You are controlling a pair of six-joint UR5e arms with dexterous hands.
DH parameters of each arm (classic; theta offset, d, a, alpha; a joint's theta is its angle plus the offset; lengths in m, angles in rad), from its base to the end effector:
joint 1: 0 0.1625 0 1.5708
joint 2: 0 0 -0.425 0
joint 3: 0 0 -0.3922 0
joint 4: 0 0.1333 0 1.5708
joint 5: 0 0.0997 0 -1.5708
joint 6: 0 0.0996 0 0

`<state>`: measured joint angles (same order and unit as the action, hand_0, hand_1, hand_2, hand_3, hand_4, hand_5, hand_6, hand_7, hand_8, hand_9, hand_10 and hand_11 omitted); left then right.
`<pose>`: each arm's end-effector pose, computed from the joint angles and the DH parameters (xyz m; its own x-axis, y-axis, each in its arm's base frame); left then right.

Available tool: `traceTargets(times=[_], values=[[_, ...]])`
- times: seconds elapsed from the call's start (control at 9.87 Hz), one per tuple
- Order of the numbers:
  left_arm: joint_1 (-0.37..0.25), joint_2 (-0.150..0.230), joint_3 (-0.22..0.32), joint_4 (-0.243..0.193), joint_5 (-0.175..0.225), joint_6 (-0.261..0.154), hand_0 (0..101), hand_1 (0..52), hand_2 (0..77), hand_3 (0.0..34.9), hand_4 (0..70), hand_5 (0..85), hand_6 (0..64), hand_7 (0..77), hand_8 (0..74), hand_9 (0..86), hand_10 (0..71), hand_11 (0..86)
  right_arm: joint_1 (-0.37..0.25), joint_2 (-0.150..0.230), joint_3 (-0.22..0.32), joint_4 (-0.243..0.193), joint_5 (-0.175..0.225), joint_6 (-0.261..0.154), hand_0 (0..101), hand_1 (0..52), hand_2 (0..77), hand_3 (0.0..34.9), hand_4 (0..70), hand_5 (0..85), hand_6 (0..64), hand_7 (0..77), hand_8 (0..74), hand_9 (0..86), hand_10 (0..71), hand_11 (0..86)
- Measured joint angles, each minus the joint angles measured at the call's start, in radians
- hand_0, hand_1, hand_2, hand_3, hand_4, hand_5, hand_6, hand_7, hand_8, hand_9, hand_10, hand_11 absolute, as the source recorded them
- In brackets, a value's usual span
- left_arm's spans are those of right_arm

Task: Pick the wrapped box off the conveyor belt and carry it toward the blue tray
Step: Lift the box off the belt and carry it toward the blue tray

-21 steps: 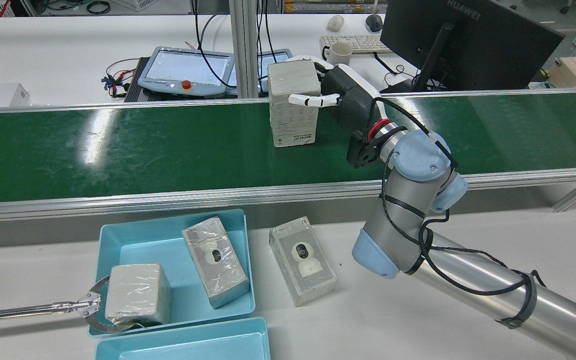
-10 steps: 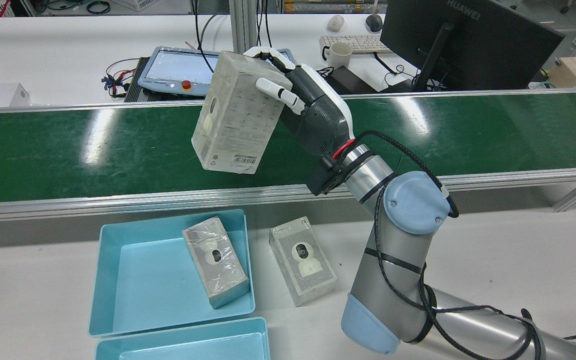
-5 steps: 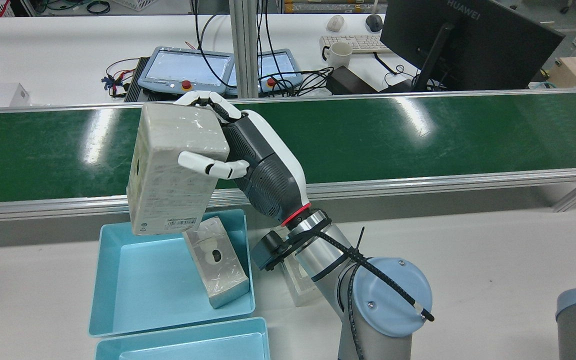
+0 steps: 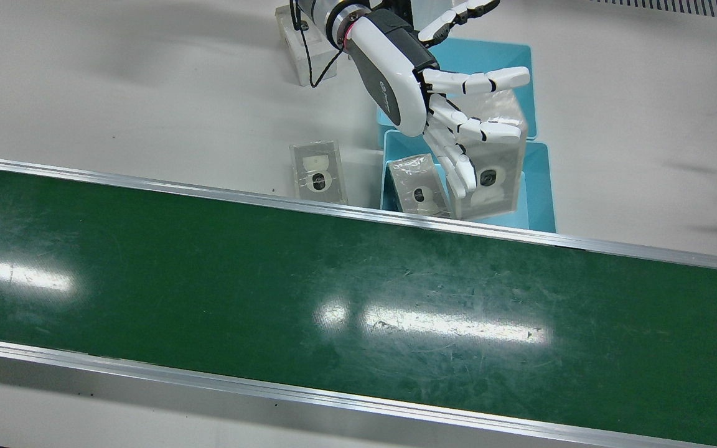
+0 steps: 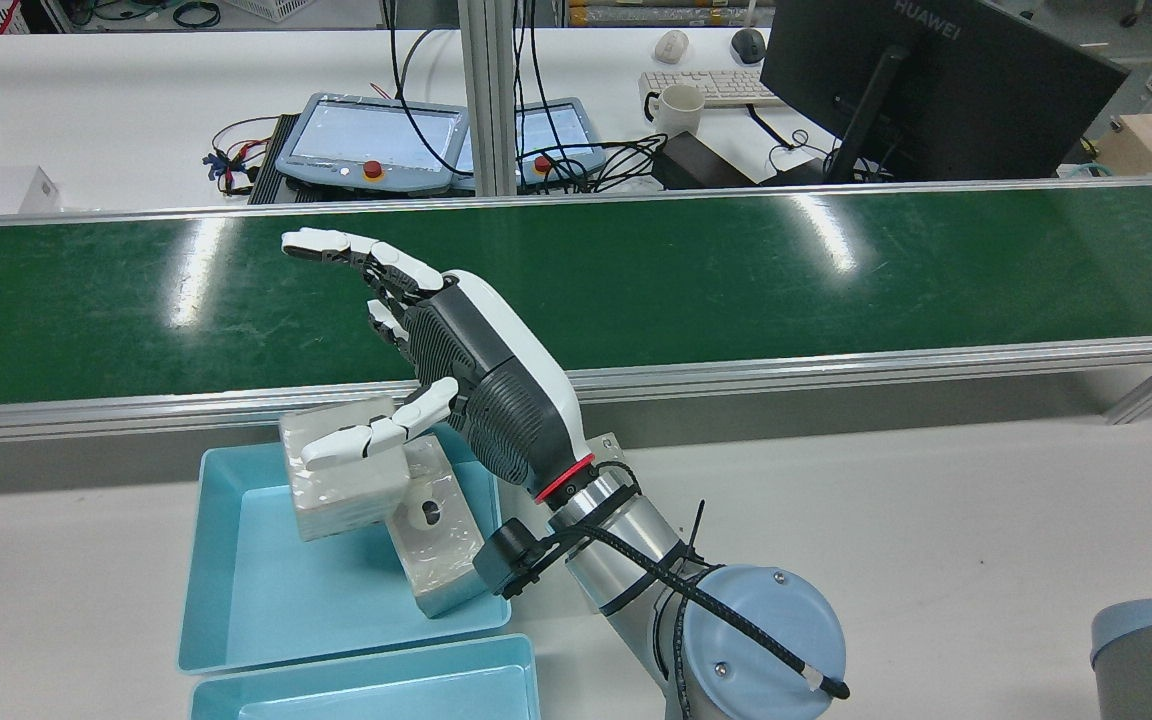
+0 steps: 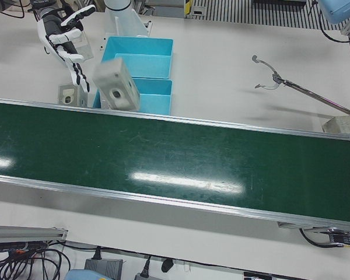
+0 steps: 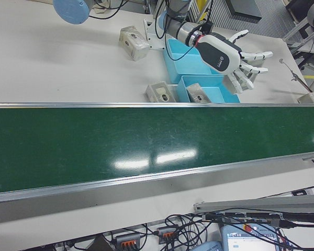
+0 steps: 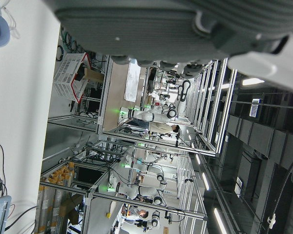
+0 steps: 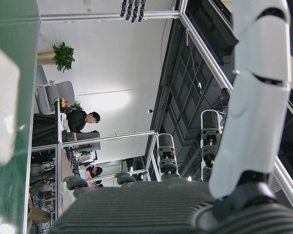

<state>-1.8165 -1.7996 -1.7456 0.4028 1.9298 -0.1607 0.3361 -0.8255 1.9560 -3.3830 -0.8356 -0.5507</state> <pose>-0.2292 -0.5100 0.5220 -0.9808 -0.1117 0.1597 -0.1588 -0.0173 -0.9872 -0.4809 -0.3800 0.1255 -0.9321 0.3439 -0.1141 0.2879 0.5117 -0.8095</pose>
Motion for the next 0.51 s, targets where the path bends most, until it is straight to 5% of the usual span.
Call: traceTargets(times=[0.1,0.2,0.51], values=[[0.000,0.000,0.000,0.000,0.000,0.000,0,0.0,1.1,0.0,0.0,0.5,0.0,0.5,0.5,0.5,0.5,0.0,-0.001,-0.003,0.005,-0.002,0.000,0.000,46,7.1,15.3,30.9,24.5,18.5,0.0,20.2,0.0,2.2,0.5,1.1],[0.000,0.000,0.000,0.000,0.000,0.000,0,0.0,0.5,0.0,0.0,0.5,0.0,0.5,0.0,0.0,0.5,0.0,0.001,-0.014,0.011,-0.005,-0.001,0.000,47,12.5,12.5,30.1,24.5,20.7,0.0,20.2,0.0,2.7,0.5,2.2],[0.000,0.000,0.000,0.000,0.000,0.000,0,0.0,0.5,0.0,0.0,0.5,0.5,0.5,0.0,0.5,0.5,0.0,0.083,-0.081,0.044,-0.031,-0.033,0.009,46,10.4,14.7,30.0,24.0,22.9,0.0,20.2,0.0,2.7,1.6,2.7]])
